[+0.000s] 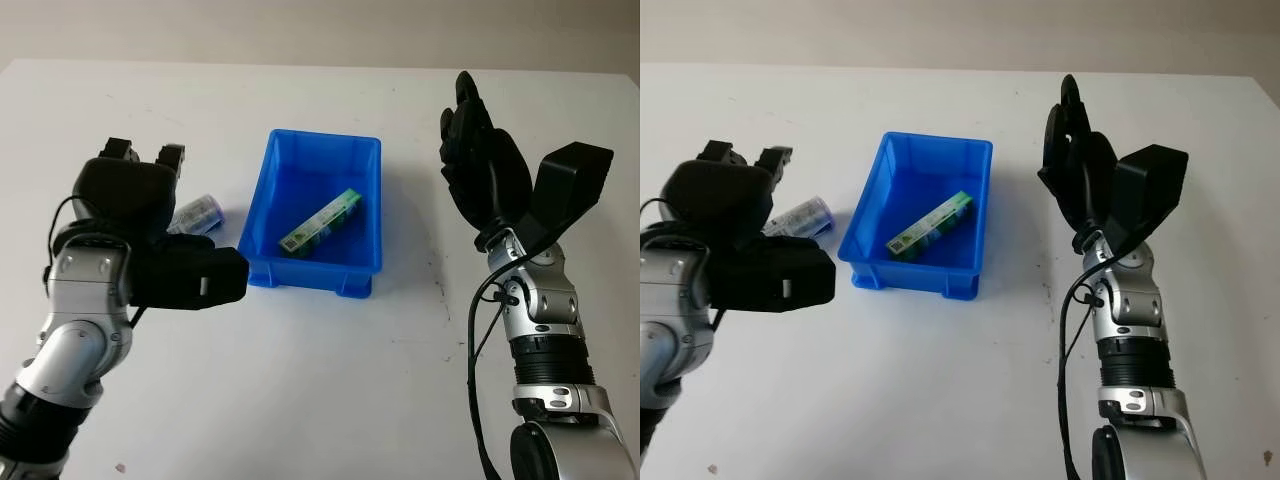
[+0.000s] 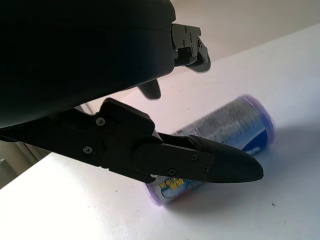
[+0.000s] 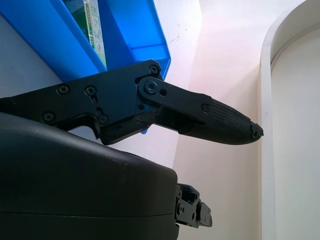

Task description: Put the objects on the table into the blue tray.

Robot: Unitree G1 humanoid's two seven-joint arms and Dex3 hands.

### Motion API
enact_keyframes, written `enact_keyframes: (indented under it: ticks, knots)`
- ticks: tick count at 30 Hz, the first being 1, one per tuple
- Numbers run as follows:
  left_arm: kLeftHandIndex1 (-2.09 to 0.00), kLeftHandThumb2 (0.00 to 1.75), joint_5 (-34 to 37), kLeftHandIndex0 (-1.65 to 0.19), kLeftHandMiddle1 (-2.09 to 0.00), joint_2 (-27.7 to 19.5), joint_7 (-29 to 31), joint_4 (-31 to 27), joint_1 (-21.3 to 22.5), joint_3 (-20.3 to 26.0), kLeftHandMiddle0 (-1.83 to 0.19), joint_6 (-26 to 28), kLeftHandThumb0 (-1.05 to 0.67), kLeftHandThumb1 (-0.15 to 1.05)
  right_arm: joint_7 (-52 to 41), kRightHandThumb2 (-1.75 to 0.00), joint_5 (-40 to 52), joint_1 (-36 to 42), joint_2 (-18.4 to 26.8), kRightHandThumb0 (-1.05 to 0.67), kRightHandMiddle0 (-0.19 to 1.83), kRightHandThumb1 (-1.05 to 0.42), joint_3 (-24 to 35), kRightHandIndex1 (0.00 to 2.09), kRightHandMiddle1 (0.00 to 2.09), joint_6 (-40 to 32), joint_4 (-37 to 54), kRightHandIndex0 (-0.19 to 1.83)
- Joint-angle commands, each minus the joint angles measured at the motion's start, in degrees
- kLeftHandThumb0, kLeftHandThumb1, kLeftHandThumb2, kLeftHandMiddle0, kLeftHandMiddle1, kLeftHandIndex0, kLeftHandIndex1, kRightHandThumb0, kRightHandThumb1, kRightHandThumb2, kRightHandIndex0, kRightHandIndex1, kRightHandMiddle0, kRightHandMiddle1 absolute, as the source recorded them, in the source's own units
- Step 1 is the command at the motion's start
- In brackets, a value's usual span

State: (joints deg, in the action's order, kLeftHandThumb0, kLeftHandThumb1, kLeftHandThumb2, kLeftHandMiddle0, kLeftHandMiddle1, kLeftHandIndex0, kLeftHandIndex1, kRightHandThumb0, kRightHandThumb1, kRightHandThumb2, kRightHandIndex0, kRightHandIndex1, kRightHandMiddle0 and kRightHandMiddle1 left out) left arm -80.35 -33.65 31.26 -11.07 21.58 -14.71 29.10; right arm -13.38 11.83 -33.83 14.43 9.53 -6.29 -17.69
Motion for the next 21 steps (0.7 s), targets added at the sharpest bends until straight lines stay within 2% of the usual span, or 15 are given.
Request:
enact_keyframes:
  ticks: [1, 3, 4, 5, 6, 7, 8, 10, 11, 12, 16, 18, 19, 21]
  knots:
    - [-0.53, 0.20, -2.0, -0.09, -1.78, 0.5, -1.6, 1.9, -0.3, -1.0, 0.19, -0.5, -0.87, 1.05, -0.2, -0.75, 0.2, -0.5, 0.1, -0.75, -0.19, -1.05, 0.4, 0.00, 0.00, 0.3, 0.3, -0.19]
    - [-0.47, 0.23, -4.2, -0.10, -1.96, 0.6, -2.0, 3.4, -0.1, -1.9, 0.19, -1.2, -0.87, 1.05, -0.4, -0.75, 0.4, -0.5, 0.1, -0.75, -0.19, -1.05, 0.5, 0.00, 0.00, 0.5, 0.3, -0.19]
    - [-0.64, 0.25, -4.7, -0.06, -2.03, 0.9, -2.2, 3.9, -0.1, -2.1, 0.16, -1.3, -0.87, 1.05, -0.4, -0.74, 0.5, -0.5, 0.1, -0.76, -0.19, -1.05, 0.5, 0.00, 0.00, 0.5, 0.3, -0.19]
    - [-1.07, 0.23, -5.2, 0.02, -2.07, 1.6, -2.1, 4.3, 0.0, -2.1, 0.07, -1.0, -0.86, 1.05, -0.6, -0.74, 0.5, -0.5, 0.1, -0.76, -0.19, -1.05, 0.6, 0.00, 0.00, 0.6, 0.2, -0.19]
    - [-1.28, 0.21, -4.4, 0.07, -2.08, 2.4, -2.1, 4.3, 0.0, -1.6, 0.01, -0.9, -0.84, 1.05, -0.8, -0.74, 0.6, -0.5, 0.2, -0.76, -0.19, -1.05, 0.6, 0.00, 0.00, 0.7, 0.2, -0.19]
    - [-1.41, 0.19, -3.4, 0.05, -2.09, 3.1, -2.2, 4.3, -0.1, -1.1, -0.03, -0.7, -0.81, 1.05, -0.9, -0.74, 0.5, -0.5, 0.2, -0.76, -0.19, -1.05, 0.6, 0.00, 0.00, 0.7, 0.2, -0.19]
    - [-1.59, 0.16, -3.2, -0.03, -2.09, 3.6, -1.5, 4.4, 0.1, -0.9, -0.18, -0.4, -0.78, 1.05, -1.0, -0.75, 0.5, -0.4, 0.3, -0.76, -0.19, -1.05, 0.6, 0.00, 0.00, 0.8, 0.1, -0.19]
    - [-1.78, 0.15, -3.0, -0.04, -2.09, 4.2, 0.2, 4.7, 0.4, -0.7, -0.46, 0.0, -0.75, 1.05, -1.3, -0.75, 0.5, -0.5, 0.3, -0.76, -0.19, -1.05, 0.7, 0.00, 0.00, 0.9, 0.0, -0.19]
    - [-1.83, 0.15, -2.7, -0.03, -2.09, 4.6, 0.0, 4.8, 0.3, -0.6, -0.53, 0.1, -0.74, 1.05, -1.2, -0.74, 0.4, -0.5, 0.4, -0.76, -0.19, -1.05, 0.7, 0.00, 0.00, 0.8, 0.1, -0.19]
    - [-1.79, 0.12, -2.6, 0.01, -2.09, 4.8, -0.2, 4.9, 0.2, -0.5, -0.61, 0.2, -0.69, 1.05, -1.0, -0.74, 0.3, -0.5, 0.4, -0.77, -0.19, -1.05, 0.7, 0.00, 0.00, 0.5, 0.2, -0.19]
    - [-1.48, 0.18, -7.3, 0.08, -2.09, 2.9, 2.3, 6.4, 0.6, -2.7, -0.80, -1.7, -0.63, 1.05, -1.1, -0.74, 0.4, -0.6, 0.4, -0.77, -0.19, -1.05, 0.8, 0.00, 0.00, 0.7, 0.1, -0.19]
    - [-1.72, 0.21, -7.9, 0.05, -2.09, 2.7, 1.7, 7.0, 0.5, -2.8, -0.88, -2.5, -0.57, 1.05, -1.1, -0.74, 0.4, -0.6, 0.4, -0.77, -0.19, -1.05, 0.8, 0.00, 0.00, 0.8, 0.1, -0.19]
    - [-1.75, 0.23, -7.7, 0.04, -2.09, 2.7, 1.0, 7.2, 0.3, -2.6, -0.89, -2.9, -0.54, 1.05, -1.1, -0.74, 0.4, -0.6, 0.4, -0.77, -0.19, -1.05, 0.8, 0.00, 0.00, 0.9, 0.1, -0.19]
    - [-1.65, 0.25, -7.0, 0.08, -2.09, 2.7, -0.6, 7.6, 0.0, -2.2, -0.86, -3.4, -0.47, 1.05, -1.1, -0.74, 0.6, -0.7, 0.3, -0.77, -0.19, -1.05, 1.0, 0.00, 0.00, 0.8, -0.1, -0.19]
